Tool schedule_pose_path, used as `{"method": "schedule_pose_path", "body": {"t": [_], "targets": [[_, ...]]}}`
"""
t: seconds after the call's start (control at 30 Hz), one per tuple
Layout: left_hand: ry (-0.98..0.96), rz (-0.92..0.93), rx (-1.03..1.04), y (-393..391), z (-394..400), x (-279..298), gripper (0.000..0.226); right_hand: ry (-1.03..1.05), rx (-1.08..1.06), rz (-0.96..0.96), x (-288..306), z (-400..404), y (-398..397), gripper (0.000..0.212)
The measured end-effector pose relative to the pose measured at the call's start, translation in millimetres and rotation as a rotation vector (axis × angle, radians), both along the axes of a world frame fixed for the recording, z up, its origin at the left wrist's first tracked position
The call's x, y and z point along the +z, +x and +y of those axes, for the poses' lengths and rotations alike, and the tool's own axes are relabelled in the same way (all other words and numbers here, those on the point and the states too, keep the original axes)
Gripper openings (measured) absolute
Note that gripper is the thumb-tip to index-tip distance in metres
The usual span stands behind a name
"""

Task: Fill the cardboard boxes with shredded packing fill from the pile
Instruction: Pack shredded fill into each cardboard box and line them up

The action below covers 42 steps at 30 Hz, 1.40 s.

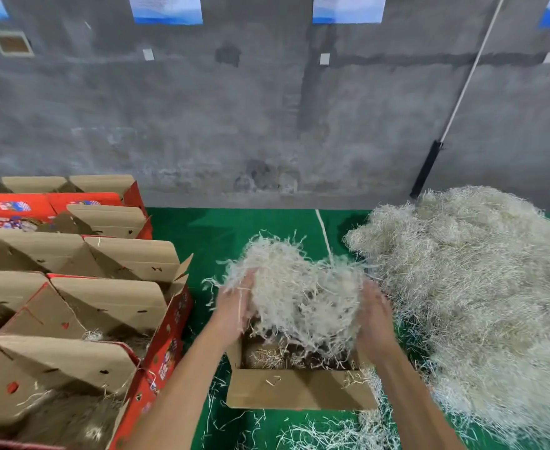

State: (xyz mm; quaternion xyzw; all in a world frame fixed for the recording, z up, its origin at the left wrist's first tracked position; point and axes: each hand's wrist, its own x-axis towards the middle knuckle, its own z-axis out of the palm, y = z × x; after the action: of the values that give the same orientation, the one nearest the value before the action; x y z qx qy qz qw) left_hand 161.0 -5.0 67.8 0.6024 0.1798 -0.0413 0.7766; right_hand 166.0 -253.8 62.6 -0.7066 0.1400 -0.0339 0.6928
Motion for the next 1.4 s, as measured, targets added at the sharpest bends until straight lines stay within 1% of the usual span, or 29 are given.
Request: {"method": "schedule_pose_path", "body": {"t": [0.03,0.07,0.13,0.17,0.2,0.23,0.3,0.37,0.4,0.43,0.47,0.5,0.53,0.6,0.67,0.7,0.73,0.8,0.83,0.87,0.9,0.93,0.97,1.03,1.07,1.13,1.2,1.33,1.4], "targets": [[-0.011,0.058,-0.080,-1,-13,-1,0.072,0.024,0.087,0.047,3,14,-1,0.041],[0.009,0.107,-0.140,0,-26,-5,0.065,0.076,0.171,0.108,4,27,-2,0.034],[0.091,0.143,-0.131,2,-42,-18,0.051,0.016,0.272,0.136,4,39,-7,0.027],[0.147,0.133,-0.104,1,-39,-17,0.050,-0.028,0.269,0.115,2,36,-7,0.020],[0.195,0.109,-0.076,1,-29,-14,0.061,-0.013,0.234,0.104,1,27,-6,0.020],[0.205,0.073,-0.015,2,-14,-12,0.071,-0.005,0.179,0.108,0,15,-1,0.029],[0.065,0.051,0.124,4,18,-6,0.090,0.051,0.026,0.137,-4,-10,9,0.054],[-0.014,0.027,0.146,5,30,-5,0.098,0.093,-0.069,0.146,-8,-20,15,0.062],[0.004,0.034,0.072,2,21,-4,0.091,0.094,-0.052,0.132,-8,-15,16,0.065],[0.023,0.059,-0.039,-2,7,-2,0.075,0.069,0.023,0.135,-11,-6,16,0.069],[0.066,0.115,-0.151,-7,-11,-6,0.061,0.048,0.148,0.152,-17,6,15,0.077],[0.119,0.153,-0.237,-10,-28,-14,0.054,0.034,0.272,0.197,-23,18,13,0.086],[0.191,0.161,-0.284,-12,-41,-25,0.060,0.034,0.343,0.237,-30,26,10,0.084],[0.334,0.141,-0.233,-9,-46,-32,0.074,0.042,0.356,0.224,-38,21,9,0.069],[0.418,0.100,-0.136,-4,-28,-29,0.072,0.028,0.348,0.148,-39,0,12,0.053],[0.409,0.103,-0.085,0,-15,-26,0.068,0.061,0.309,0.131,-40,-13,14,0.042],[0.407,0.121,-0.026,1,-3,-22,0.065,0.126,0.237,0.122,-42,-24,16,0.041],[0.440,0.182,0.052,2,13,-21,0.080,0.257,0.095,0.116,-41,-36,20,0.053],[0.428,0.201,0.034,1,15,-21,0.088,0.283,0.066,0.103,-41,-37,20,0.048],[0.377,0.206,-0.013,-1,13,-21,0.093,0.285,0.059,0.114,-41,-35,20,0.040],[0.289,0.200,-0.072,-2,8,-23,0.096,0.280,0.070,0.143,-43,-33,18,0.040],[0.210,0.194,-0.129,-5,1,-26,0.100,0.260,0.107,0.192,-46,-31,13,0.048],[0.196,0.193,-0.175,-7,-6,-28,0.104,0.225,0.157,0.223,-49,-28,8,0.058],[0.354,0.197,-0.207,-8,-13,-36,0.108,0.040,0.262,0.217,-49,-22,-4,0.074],[0.464,0.187,-0.200,-9,-13,-39,0.107,-0.057,0.300,0.204,-48,-21,-9,0.080],[0.614,0.147,-0.168,-10,-11,-45,0.101,-0.130,0.331,0.172,-47,-18,-15,0.084],[0.691,0.097,-0.154,-15,-5,-45,0.088,-0.160,0.337,0.105,-46,-17,-16,0.070],[0.725,-0.093,-0.033,-29,-5,-43,0.040,-0.237,0.263,-0.028,-46,-16,-16,0.045],[0.698,-0.147,0.029,-33,-9,-45,0.035,-0.218,0.202,-0.129,-46,-15,-17,0.027]]}}
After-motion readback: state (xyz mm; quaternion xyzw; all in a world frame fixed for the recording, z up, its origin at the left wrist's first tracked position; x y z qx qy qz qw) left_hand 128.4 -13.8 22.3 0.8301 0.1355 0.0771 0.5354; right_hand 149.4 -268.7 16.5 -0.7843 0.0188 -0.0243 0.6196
